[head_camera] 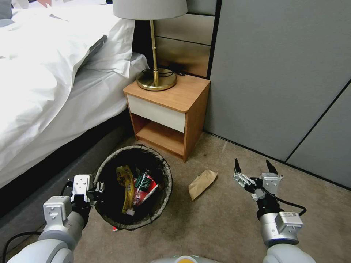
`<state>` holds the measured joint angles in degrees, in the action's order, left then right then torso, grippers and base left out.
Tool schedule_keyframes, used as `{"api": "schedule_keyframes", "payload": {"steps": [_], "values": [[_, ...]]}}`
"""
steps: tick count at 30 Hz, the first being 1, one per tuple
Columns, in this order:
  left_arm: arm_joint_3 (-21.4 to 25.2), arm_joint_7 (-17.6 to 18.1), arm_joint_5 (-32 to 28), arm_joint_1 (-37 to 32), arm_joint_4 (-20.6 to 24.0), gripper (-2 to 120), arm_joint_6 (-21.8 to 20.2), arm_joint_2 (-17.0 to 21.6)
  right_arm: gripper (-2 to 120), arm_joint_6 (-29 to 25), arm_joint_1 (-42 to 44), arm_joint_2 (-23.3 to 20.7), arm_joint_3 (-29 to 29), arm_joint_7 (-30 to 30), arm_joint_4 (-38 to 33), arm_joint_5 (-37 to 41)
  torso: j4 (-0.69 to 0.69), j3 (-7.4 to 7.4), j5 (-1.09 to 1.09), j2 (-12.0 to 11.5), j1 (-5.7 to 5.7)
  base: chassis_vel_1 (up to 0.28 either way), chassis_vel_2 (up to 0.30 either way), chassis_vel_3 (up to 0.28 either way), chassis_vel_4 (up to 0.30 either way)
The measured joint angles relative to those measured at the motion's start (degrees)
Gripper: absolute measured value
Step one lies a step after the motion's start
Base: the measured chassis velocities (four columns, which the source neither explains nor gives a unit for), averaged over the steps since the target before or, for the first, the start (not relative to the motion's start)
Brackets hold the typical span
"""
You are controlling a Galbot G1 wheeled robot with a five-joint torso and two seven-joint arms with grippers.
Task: Pick up the trash bin, then pick up the garbage from the floor and place it into the trash bin.
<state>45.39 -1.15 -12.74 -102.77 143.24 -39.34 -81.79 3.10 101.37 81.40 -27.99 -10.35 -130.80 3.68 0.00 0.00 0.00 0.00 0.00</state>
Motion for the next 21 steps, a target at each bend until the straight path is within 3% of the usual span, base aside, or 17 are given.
{"api": "schedule_keyframes", "payload": {"steps": [21], "values": [[0.0,0.0,0.0,0.0,0.0,1,-0.02,0.0,100,-0.03,0.01,0.0,0.0,0.0,0.0,0.0,0.0,0.0,0.0,0.0,0.0,0.0,0.0,0.0,0.0]]}}
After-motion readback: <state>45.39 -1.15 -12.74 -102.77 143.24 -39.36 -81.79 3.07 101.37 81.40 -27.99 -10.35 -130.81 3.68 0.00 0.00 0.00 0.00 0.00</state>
